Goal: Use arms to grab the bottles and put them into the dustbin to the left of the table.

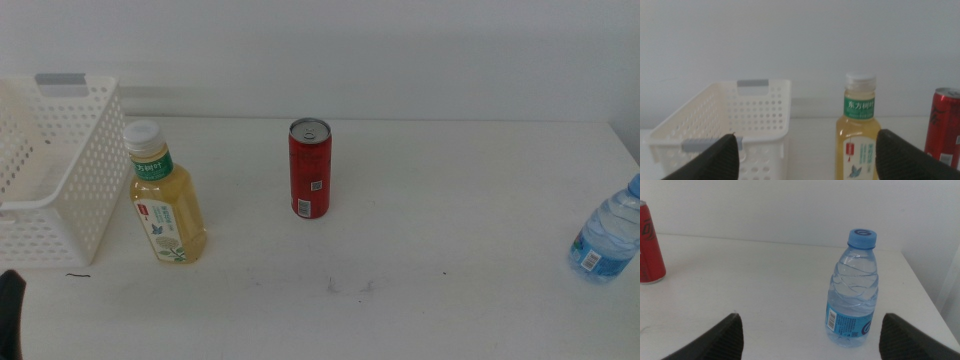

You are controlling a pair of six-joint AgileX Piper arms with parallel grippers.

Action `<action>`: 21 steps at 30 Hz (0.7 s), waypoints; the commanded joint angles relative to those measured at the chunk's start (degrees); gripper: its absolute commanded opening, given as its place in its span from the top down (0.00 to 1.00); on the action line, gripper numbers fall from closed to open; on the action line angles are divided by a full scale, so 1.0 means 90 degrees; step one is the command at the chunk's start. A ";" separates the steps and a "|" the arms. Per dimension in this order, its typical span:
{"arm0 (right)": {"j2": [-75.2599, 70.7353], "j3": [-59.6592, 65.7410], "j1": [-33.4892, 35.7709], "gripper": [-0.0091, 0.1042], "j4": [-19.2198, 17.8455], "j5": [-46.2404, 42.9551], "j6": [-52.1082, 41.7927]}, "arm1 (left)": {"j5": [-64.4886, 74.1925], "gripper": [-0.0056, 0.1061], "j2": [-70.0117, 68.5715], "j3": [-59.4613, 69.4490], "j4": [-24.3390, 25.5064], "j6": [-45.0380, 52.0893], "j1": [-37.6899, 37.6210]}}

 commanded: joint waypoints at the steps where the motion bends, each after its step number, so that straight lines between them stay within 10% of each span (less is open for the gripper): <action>1: -0.0025 0.0020 -0.0025 0.14 -0.0028 -0.0106 -0.0041 | -0.0353 0.11 0.0215 -0.0001 0.0000 0.0004 -0.0103; 13: -0.0025 0.0020 -0.0025 0.14 -0.0028 -0.0106 -0.0041 | -0.6233 0.11 0.6173 -0.0001 0.0134 -0.0051 -0.2763; 21: -0.0025 0.0020 -0.0025 0.14 -0.0028 -0.0106 -0.0041 | -0.8003 0.11 0.8383 -0.0001 0.0534 -0.0051 -0.3122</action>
